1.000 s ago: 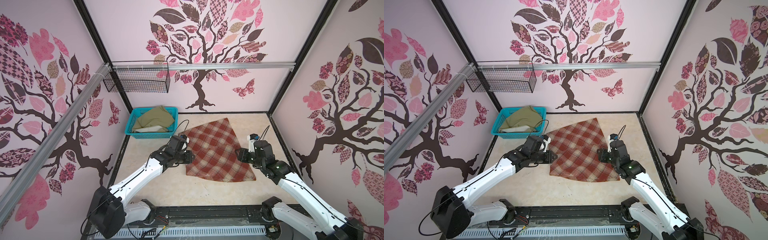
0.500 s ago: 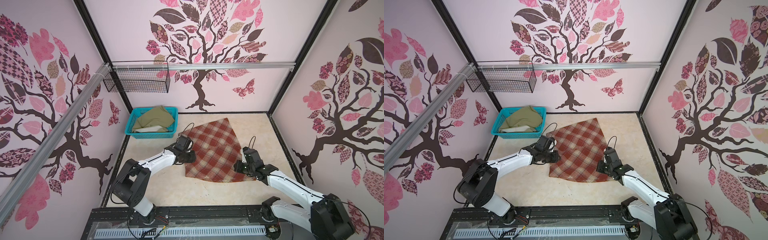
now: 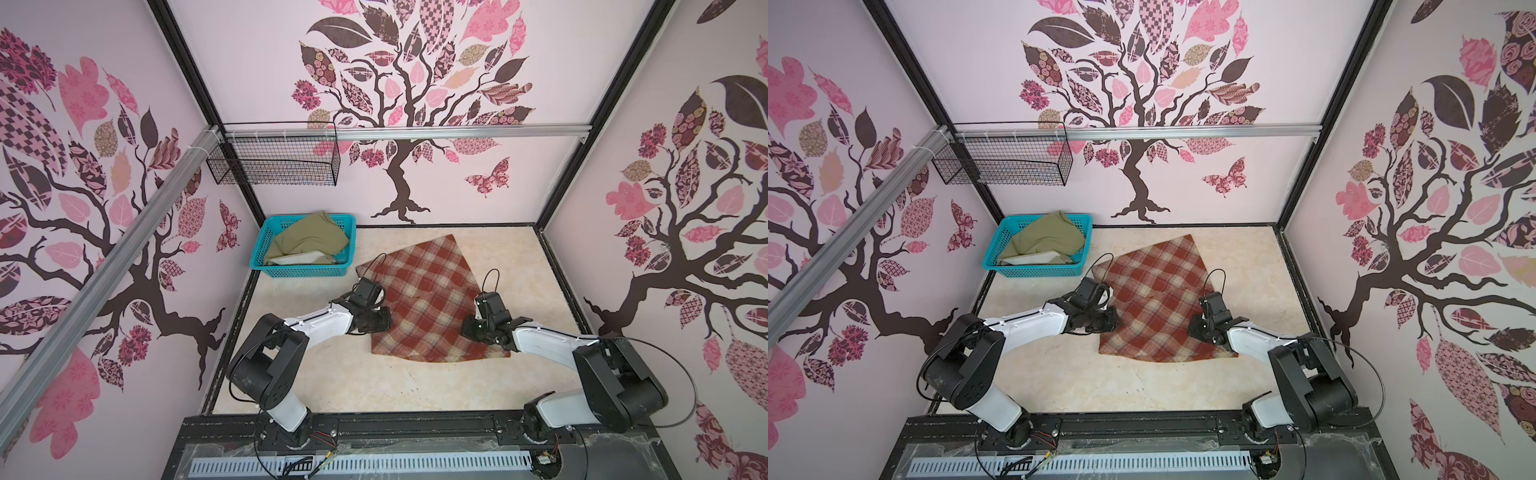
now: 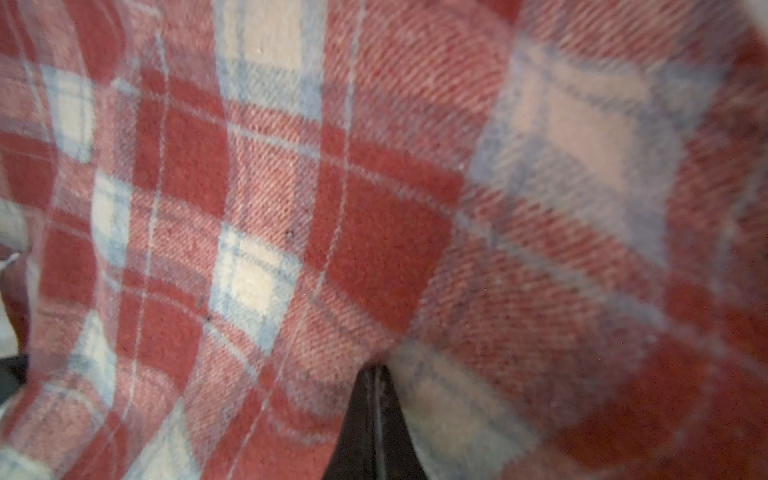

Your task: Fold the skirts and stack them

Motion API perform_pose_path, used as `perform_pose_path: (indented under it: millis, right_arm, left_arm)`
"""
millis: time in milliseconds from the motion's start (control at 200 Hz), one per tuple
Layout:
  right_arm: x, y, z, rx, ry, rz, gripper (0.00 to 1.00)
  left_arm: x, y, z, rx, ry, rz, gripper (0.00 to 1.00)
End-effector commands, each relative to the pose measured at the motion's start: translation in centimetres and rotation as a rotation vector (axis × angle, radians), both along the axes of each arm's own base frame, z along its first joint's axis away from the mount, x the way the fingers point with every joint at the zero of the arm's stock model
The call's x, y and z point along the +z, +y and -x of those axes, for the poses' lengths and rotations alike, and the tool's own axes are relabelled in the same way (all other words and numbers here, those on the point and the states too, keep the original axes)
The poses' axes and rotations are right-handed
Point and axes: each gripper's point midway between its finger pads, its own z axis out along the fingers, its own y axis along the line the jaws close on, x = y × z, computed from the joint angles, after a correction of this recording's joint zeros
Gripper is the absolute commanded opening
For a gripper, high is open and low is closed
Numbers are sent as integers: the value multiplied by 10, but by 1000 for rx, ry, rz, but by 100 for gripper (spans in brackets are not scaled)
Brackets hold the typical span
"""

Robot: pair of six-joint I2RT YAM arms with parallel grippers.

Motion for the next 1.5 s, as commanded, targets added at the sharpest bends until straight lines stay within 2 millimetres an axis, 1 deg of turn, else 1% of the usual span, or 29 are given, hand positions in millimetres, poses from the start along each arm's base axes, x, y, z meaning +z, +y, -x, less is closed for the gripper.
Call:
perform_pose_path:
  millis: [0, 100, 160, 225, 325, 395, 450, 515, 570, 645, 720, 780, 845, 880, 990, 1055, 1115, 1215, 1295, 1340, 1390, 1476, 1496]
  right_arm:
    - [-11, -4, -12, -35, 30, 8, 0]
    - [-17, -8, -27, -58, 55, -30, 0]
    - [-18, -15, -36, -80, 55, -41, 0]
    - [-17, -23, -47, -92, 40, -19, 0]
    - [-8, -31, -67, -80, 2, 44, 0]
    - [-2, -34, -81, -63, -4, 59, 0]
    - [8, -35, -90, -56, -19, 43, 0]
    - [24, -34, -95, -51, -53, 34, 0]
    - [39, -32, -95, -44, -87, 19, 0]
    - [61, -31, -90, -25, -130, 5, 0]
    - [77, -34, -79, -16, -154, 14, 0]
    - [88, -32, -68, 2, -171, -5, 0]
    - [95, -29, -55, 18, -178, -30, 0]
    - [96, -27, -48, 30, -178, -43, 0]
    - [96, -31, -27, 31, -158, -40, 0]
    - [97, -29, -17, 47, -158, -57, 0]
    - [96, -32, -9, 44, -150, -45, 0]
    - [95, -35, 0, 39, -154, -46, 0]
    - [92, -38, 5, 23, -165, -46, 1]
    - [91, -40, 7, 14, -166, -37, 1]
    - [94, -41, 8, 8, -179, -38, 0]
    - [101, -42, 10, -9, -202, -56, 1]
    - [102, -41, 10, -11, -207, -62, 2]
  left_arm:
    - [-4, -5, 13, -1, 13, 8, 26]
    - [-11, -13, 23, -8, 45, 19, 26]
    - [-12, -20, 28, -18, 53, 28, 26]
    - [-14, -29, 33, -38, 58, 33, 26]
    - [-17, -43, 39, -73, 69, 35, 26]
    - [-21, -52, 44, -99, 89, 38, 26]
    - [-24, -58, 46, -115, 102, 40, 26]
    - [-25, -64, 48, -128, 108, 46, 26]
    - [-27, -68, 48, -133, 114, 52, 25]
    - [-27, -72, 46, -132, 118, 63, 25]
    - [-27, -78, 44, -136, 120, 79, 25]
    - [-27, -83, 43, -136, 122, 89, 25]
    - [-27, -91, 44, -142, 128, 106, 25]
    - [-27, -96, 44, -145, 133, 114, 25]
    - [-27, -115, 44, -162, 145, 147, 25]
    - [-25, -130, 44, -185, 144, 163, 25]
    - [-23, -145, 43, -203, 142, 178, 25]
    - [-10, -174, 38, -225, 117, 242, 24]
    - [5, -189, 30, -223, 95, 303, 24]
    - [12, -189, 25, -220, 77, 302, 24]
    - [17, -184, 20, -215, 62, 286, 24]
    - [31, -165, 11, -191, 36, 272, 23]
    - [36, -158, 6, -175, 27, 275, 23]
